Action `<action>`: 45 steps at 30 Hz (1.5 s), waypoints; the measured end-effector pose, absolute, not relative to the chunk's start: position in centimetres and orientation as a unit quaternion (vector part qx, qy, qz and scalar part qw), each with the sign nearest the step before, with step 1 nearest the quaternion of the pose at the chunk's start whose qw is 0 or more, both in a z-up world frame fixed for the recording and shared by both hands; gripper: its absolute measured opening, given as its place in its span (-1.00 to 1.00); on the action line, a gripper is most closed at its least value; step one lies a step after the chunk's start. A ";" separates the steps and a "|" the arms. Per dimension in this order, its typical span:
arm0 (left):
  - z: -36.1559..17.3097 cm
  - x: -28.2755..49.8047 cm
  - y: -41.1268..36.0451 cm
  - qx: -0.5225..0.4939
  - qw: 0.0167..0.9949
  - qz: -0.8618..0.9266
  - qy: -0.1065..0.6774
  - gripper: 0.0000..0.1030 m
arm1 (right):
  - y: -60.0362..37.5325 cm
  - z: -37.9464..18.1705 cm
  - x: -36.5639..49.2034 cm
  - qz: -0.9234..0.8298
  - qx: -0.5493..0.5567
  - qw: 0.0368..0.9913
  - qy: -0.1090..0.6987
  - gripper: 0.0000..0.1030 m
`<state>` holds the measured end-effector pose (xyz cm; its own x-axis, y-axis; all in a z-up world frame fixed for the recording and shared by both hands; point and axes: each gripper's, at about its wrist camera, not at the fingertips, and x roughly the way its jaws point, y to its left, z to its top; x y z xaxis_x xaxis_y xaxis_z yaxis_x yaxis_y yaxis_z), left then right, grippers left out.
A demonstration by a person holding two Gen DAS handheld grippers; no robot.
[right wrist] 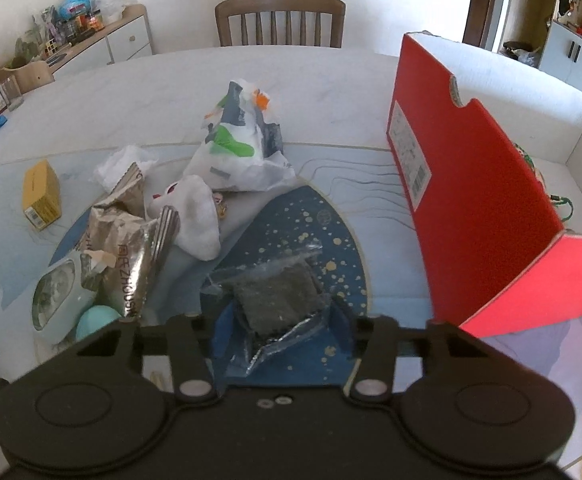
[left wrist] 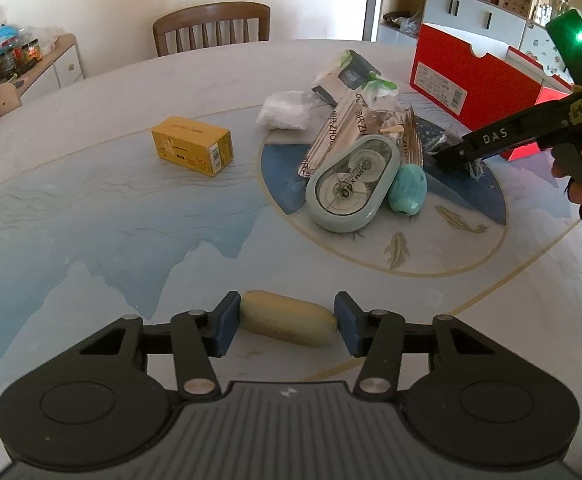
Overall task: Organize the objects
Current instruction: 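Grasp the beige soap bar with the left tool while the right tool grasps the bagged dark item, then carry the soap bar and bagged item with both tools into the shoebox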
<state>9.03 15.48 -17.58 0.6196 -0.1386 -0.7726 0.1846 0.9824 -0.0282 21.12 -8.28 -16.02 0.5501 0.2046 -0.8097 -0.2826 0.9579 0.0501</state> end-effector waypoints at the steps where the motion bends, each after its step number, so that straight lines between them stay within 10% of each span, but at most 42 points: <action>1: -17.6 9.1 15.4 0.028 0.899 -0.089 0.427 -0.01 | -8.4 -15.9 21.1 0.137 -0.042 0.880 0.453 -0.17; 45: -2.2 17.7 -0.7 0.013 0.923 -0.174 0.344 -0.02 | -24.2 -1.4 18.2 0.159 0.032 0.909 0.384 -0.30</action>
<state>17.66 -0.71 -2.24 0.7032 -0.3123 -0.6387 0.3299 0.9391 -0.0960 18.16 -24.15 -1.42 0.6540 0.3143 -0.6881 -0.2654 0.9471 0.1804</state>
